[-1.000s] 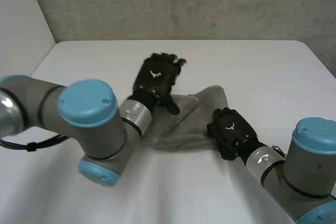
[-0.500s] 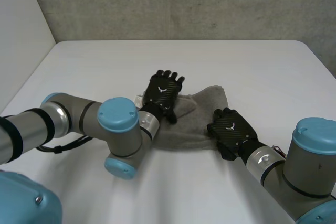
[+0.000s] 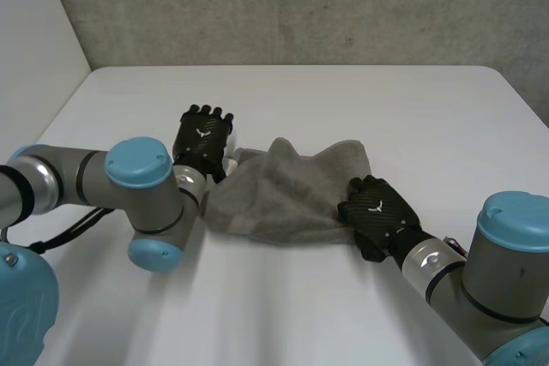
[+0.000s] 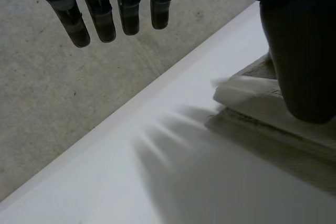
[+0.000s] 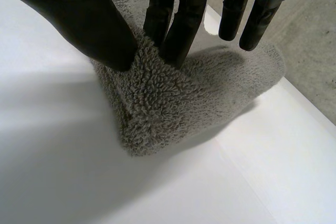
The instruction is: Fold the towel.
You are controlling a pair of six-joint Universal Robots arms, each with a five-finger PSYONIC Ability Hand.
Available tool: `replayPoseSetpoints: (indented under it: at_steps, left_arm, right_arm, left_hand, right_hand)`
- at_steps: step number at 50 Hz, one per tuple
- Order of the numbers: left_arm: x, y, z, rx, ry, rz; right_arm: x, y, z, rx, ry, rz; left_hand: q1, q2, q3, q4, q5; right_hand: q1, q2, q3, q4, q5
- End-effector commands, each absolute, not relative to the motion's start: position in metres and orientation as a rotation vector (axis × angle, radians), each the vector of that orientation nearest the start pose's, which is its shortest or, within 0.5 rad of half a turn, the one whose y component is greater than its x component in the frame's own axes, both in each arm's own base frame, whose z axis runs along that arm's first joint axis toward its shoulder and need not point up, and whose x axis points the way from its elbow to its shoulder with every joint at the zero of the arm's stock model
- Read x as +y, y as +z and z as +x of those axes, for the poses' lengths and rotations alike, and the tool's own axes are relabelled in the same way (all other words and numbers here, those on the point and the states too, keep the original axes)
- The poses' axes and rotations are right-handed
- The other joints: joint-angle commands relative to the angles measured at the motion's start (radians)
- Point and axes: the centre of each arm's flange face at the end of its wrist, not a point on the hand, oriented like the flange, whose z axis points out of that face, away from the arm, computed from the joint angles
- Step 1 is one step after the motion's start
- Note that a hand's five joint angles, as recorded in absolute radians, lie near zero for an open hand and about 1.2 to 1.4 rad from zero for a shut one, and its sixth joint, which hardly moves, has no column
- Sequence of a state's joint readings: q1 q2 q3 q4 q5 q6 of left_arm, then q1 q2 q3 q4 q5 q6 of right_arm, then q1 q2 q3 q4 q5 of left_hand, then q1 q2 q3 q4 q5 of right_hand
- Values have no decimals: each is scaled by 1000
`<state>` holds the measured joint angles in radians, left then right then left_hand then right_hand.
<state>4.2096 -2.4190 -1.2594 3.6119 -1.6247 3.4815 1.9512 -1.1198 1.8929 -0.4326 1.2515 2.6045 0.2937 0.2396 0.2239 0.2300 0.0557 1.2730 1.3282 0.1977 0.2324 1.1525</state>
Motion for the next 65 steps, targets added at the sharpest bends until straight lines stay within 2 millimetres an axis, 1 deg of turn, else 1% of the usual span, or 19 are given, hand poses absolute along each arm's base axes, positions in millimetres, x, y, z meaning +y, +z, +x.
replayPoseSetpoints:
  at_steps: [1, 5, 11, 13, 18, 20, 24, 29, 31, 32, 34, 35, 36, 37, 39, 44, 56, 60, 65]
  left_arm:
    - [-322, 121, -334, 2183, -2213, 923]
    - [-315, 130, -339, 2197, -2249, 919]
    - [-312, 137, -339, 2216, -2260, 907]
    - [-313, 145, -338, 2216, -2258, 903]
    - [-316, 152, -334, 2214, -2257, 890]
    - [-319, 160, -326, 2219, -2241, 877]
    - [-321, 158, -320, 2272, -2181, 904]
    - [-312, 152, -316, 2389, -2068, 1006]
    - [-310, 149, -312, 2462, -2002, 1024]
    - [-310, 149, -312, 2462, -2002, 1024]
    - [-310, 150, -309, 2557, -1970, 981]
    - [-310, 150, -309, 2557, -1970, 981]
    - [-310, 151, -309, 2623, -1958, 944]
    - [-310, 151, -309, 2624, -1958, 944]
    - [-311, 153, -306, 2747, -1934, 869]
    - [-315, 159, -303, 2866, -1924, 799]
    - [-333, 168, -290, 2879, -1956, 683]
    - [-338, 165, -284, 2895, -1930, 652]
    - [-337, 163, -283, 2915, -1902, 655]
  right_arm:
    - [-231, 112, 265, 2034, -1724, -1311]
    - [-230, 112, 265, 2035, -1722, -1311]
    - [-230, 112, 265, 2036, -1720, -1312]
    - [-230, 112, 265, 2036, -1720, -1312]
    - [-230, 112, 265, 2036, -1720, -1313]
    - [-230, 112, 265, 2035, -1722, -1317]
    - [-229, 111, 265, 2034, -1720, -1321]
    - [-229, 111, 265, 2034, -1720, -1321]
    - [-229, 111, 265, 2033, -1720, -1323]
    - [-229, 111, 265, 2034, -1720, -1321]
    - [-229, 111, 265, 2034, -1720, -1321]
    - [-229, 111, 265, 2034, -1720, -1321]
    - [-229, 111, 265, 2034, -1718, -1323]
    - [-229, 111, 265, 2034, -1718, -1323]
    - [-229, 111, 265, 2033, -1720, -1323]
    - [-229, 111, 265, 2033, -1720, -1323]
    - [-229, 111, 265, 2032, -1720, -1324]
    - [-229, 111, 265, 2032, -1720, -1324]
    - [-229, 111, 265, 2033, -1718, -1324]
  left_hand:
    - [-95, -41, -49, -55, -31]
    - [-98, -44, -49, -55, -34]
    - [-101, -47, -49, -55, -37]
    - [-101, -47, -49, -55, -37]
    - [-98, -44, -49, -55, -34]
    - [-98, -44, -49, -55, -34]
    - [-98, -44, -49, -55, -34]
    - [-77, -23, -49, -55, -14]
    - [25, 79, -49, -55, 88]
    - [25, 80, -49, -55, 89]
    - [87, 141, -49, -55, 150]
    - [87, 141, -49, -55, 151]
    - [96, 150, -49, -55, 159]
    - [96, 150, -49, -55, 159]
    - [96, 150, -49, -55, 159]
    - [111, 165, -49, -55, 174]
    - [146, 200, -49, -55, 209]
    - [146, 200, -49, -55, 209]
    - [187, 241, -49, -55, 250]
  right_hand:
    - [123, 68, -23, -58, 69]
    - [123, 68, -23, -58, 69]
    - [123, 68, -23, -58, 69]
    - [123, 68, -23, -58, 69]
    - [123, 68, -23, -58, 69]
    - [123, 68, -23, -58, 69]
    - [123, 68, -23, -58, 69]
    - [123, 68, -23, -58, 69]
    - [123, 68, -23, -58, 69]
    - [123, 68, -23, -58, 69]
    - [123, 68, -23, -58, 69]
    - [123, 68, -23, -58, 69]
    - [123, 68, -23, -58, 69]
    - [123, 68, -23, -58, 69]
    - [123, 68, -23, -58, 69]
    - [123, 68, -23, -58, 69]
    - [123, 68, -23, -58, 69]
    - [123, 68, -23, -58, 69]
    - [123, 68, -23, -58, 69]
